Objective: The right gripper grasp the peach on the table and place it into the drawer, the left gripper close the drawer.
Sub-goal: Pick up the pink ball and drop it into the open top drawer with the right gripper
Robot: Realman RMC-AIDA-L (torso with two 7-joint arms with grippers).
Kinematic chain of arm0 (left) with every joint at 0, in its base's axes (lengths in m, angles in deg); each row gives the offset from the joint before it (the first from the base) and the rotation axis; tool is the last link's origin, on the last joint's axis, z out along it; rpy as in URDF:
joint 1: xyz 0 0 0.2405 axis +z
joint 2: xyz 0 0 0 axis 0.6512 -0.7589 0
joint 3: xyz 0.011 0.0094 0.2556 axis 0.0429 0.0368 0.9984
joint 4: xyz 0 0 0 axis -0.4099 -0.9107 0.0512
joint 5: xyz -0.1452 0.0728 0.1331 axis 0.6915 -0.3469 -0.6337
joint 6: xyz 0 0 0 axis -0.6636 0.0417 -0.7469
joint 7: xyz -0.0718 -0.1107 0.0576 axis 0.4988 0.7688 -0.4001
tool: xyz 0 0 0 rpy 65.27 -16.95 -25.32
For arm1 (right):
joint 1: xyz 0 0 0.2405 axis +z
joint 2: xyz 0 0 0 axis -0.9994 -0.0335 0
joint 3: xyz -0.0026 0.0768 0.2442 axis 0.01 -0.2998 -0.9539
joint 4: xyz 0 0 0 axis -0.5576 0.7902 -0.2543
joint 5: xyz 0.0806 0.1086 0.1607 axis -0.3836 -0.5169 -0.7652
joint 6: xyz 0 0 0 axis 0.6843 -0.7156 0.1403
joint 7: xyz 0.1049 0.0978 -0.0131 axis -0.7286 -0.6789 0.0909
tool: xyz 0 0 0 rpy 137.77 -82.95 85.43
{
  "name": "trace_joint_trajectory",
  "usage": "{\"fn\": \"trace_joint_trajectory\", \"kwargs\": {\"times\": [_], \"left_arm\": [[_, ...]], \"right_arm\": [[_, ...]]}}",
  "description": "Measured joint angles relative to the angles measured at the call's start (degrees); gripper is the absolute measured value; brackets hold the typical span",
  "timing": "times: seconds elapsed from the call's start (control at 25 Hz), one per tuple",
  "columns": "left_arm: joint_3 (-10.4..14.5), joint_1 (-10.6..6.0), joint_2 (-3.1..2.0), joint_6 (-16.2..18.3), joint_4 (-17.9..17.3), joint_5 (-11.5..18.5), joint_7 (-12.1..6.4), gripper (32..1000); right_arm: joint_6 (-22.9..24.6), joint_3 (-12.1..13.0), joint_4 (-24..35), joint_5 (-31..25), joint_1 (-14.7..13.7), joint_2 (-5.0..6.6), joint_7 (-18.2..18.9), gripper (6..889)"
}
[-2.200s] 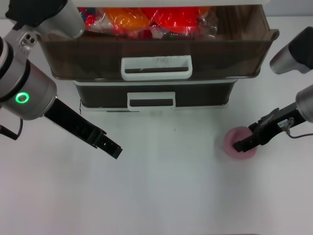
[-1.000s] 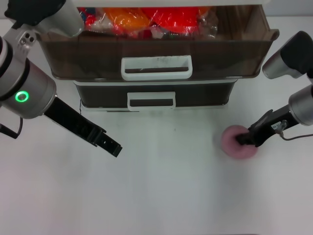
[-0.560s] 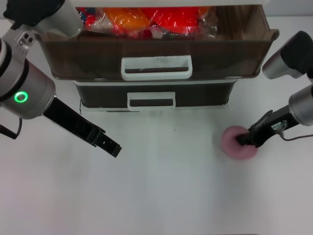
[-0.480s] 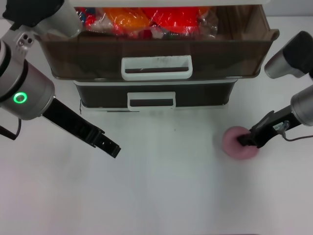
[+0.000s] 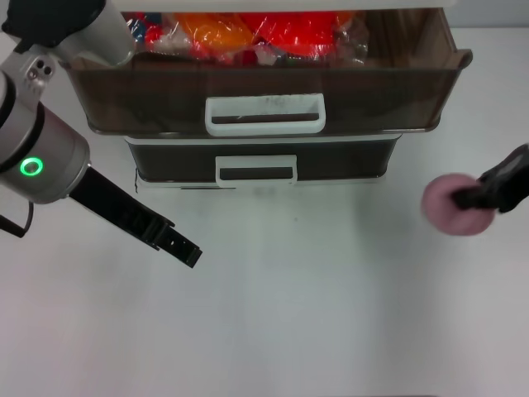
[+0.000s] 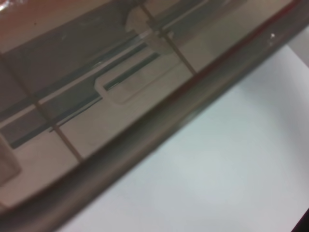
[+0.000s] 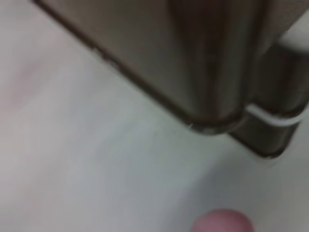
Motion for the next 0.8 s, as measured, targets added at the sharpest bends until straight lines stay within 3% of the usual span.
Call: {"fn": "trace_joint_trajectory", "kwargs": {"times": [0.12,0.28,0.4,0.6,0.8], "left_arm": [[0.0,-0.07,0.02,0.0,0.0,0.0,-0.06,814],[-0.1,0.04,0.01,0.0,0.0,0.0,-0.08,814],[-0.1,0.03,-0.03,0.0,0.0,0.0,-0.08,814],[-0.2,-0.08,-0.04,0.0,0.0,-0.3,-0.10,814],[-1.1,-0.01,-0.09,0.1,0.0,-0.1,-0.29,814]], "right_arm": [[4.8,-4.6,5.8,-0.1,0.4,0.02,-0.1,39],[5.8,-5.6,11.8,-0.3,0.2,0.65,-1.6,38],[6.0,-5.7,16.1,-2.2,-0.7,1.95,-3.3,38],[6.2,-6.1,20.8,-10.1,-2.1,5.14,-5.7,40],[6.2,-9.2,22.4,-20.1,-1.7,8.84,-7.5,48]]}}
